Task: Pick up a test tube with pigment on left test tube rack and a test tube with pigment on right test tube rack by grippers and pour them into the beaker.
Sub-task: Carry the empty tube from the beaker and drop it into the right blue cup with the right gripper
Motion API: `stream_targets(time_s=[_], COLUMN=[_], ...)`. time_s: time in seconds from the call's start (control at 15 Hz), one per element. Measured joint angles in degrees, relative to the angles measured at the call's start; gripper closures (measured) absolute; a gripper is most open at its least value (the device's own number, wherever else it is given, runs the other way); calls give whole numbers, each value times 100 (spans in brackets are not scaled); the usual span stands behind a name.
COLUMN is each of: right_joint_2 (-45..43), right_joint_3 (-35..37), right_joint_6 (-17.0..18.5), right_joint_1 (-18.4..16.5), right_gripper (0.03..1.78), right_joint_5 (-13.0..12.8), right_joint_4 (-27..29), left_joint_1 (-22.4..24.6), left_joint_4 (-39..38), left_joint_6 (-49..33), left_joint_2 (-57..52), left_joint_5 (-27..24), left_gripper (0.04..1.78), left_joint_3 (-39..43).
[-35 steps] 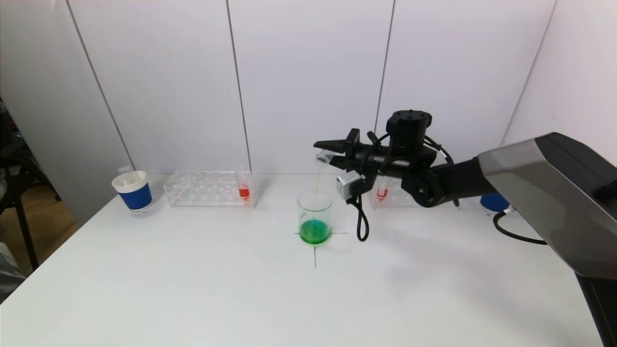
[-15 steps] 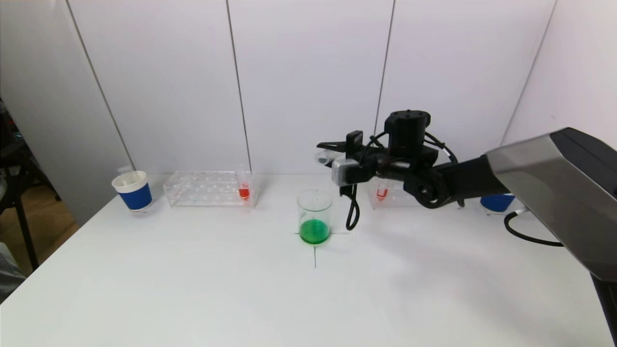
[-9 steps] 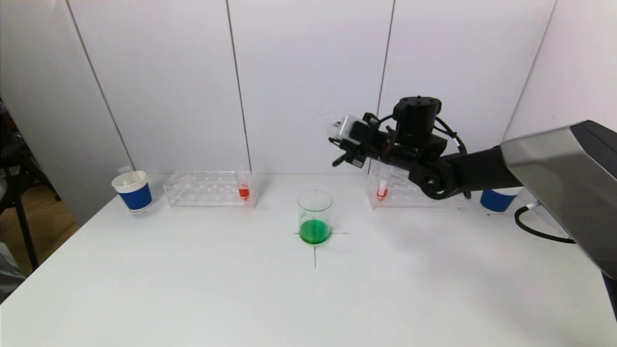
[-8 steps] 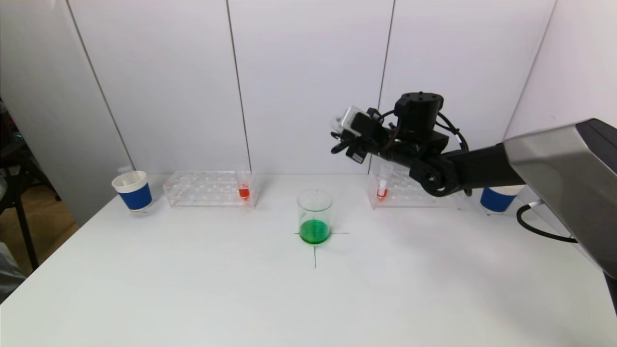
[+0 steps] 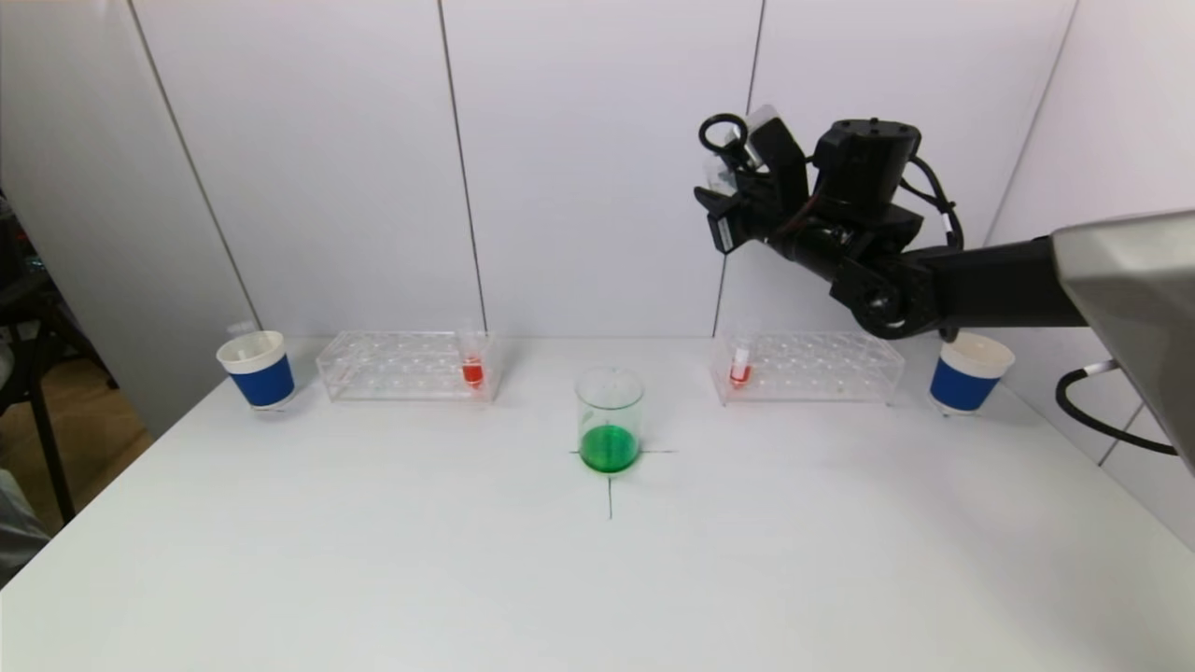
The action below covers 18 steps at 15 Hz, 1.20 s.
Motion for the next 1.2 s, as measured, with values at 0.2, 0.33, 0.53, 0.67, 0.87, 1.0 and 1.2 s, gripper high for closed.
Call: stream_targets(time_s=[0.2,0.33,0.53,0.67,0.87,1.0,1.2], right_joint_2=[-274,-478,-834,-1101,-1448,-1649,-1844], right_joint_3=[106,322,840,1172,1559,1804,2048], right_joint_6=[482,766,1161,1590,1805,1935,2089], right_joint_1=[-430,-762,-1232,-1538,-1914,-2116,-2453], right_gripper=[128,128,128,128,128,128,128], right_joint_5=[-138,-151,-116,-67,-13,41,49], right_joint_4=[357,394,396,379,330,302,286], left_joint_1=[0,0,0,0,0,0,0], left_joint_4=[0,0,0,0,-2,0,0], left_joint_6=[0,-1,-1,0,0,0,0], left_joint_2=[0,0,0,0,0,0,0], left_joint_5=[-4,-4,-1,-1,-1,-4,0], left_gripper=[6,6,6,6,6,6,6], left_joint_3=[0,0,0,0,0,0,0])
